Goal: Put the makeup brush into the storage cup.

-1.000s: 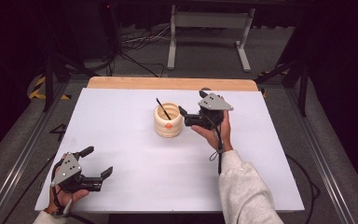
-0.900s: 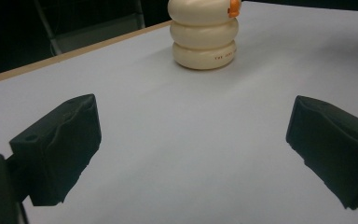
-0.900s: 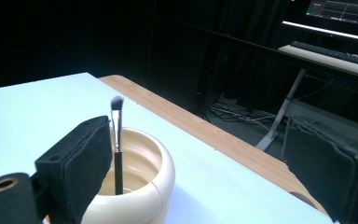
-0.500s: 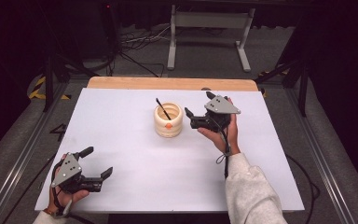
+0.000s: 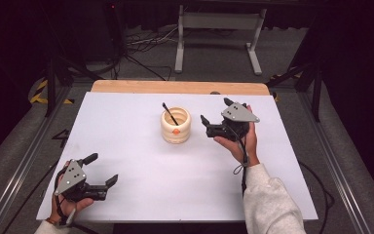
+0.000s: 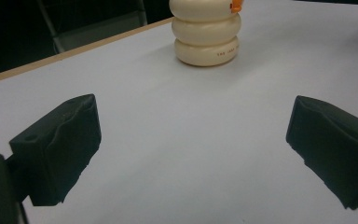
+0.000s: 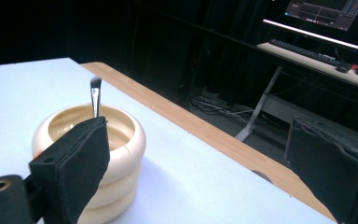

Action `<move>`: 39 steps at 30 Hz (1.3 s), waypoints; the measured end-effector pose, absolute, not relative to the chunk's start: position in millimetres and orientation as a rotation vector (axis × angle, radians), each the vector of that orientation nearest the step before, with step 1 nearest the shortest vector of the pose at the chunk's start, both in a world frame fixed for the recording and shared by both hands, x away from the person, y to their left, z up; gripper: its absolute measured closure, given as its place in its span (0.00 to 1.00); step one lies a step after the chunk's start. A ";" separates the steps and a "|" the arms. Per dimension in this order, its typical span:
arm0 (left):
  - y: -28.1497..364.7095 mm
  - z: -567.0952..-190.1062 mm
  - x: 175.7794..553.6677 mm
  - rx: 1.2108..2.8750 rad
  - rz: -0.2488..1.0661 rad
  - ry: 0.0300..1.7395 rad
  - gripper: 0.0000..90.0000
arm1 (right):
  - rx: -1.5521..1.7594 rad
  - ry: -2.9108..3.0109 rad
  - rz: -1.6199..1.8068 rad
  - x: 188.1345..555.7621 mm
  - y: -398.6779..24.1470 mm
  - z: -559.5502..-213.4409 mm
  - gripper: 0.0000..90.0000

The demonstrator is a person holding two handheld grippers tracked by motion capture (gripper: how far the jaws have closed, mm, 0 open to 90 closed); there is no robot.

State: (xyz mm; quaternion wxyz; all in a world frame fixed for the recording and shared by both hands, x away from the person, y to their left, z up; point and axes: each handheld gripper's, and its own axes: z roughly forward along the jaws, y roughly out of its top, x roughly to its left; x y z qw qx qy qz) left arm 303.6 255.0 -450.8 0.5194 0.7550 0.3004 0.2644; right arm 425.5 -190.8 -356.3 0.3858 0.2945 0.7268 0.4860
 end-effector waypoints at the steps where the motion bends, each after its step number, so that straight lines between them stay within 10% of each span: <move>1: 255.1 -450.8 303.4 1.810 0.631 0.718 0.04 | 0.750 1.851 1.238 425.5 -190.8 -356.3 0.07; 39: 253.5 -450.7 302.1 1.813 0.646 0.721 0.05 | 0.667 1.830 1.158 385.0 -223.1 -358.4 0.08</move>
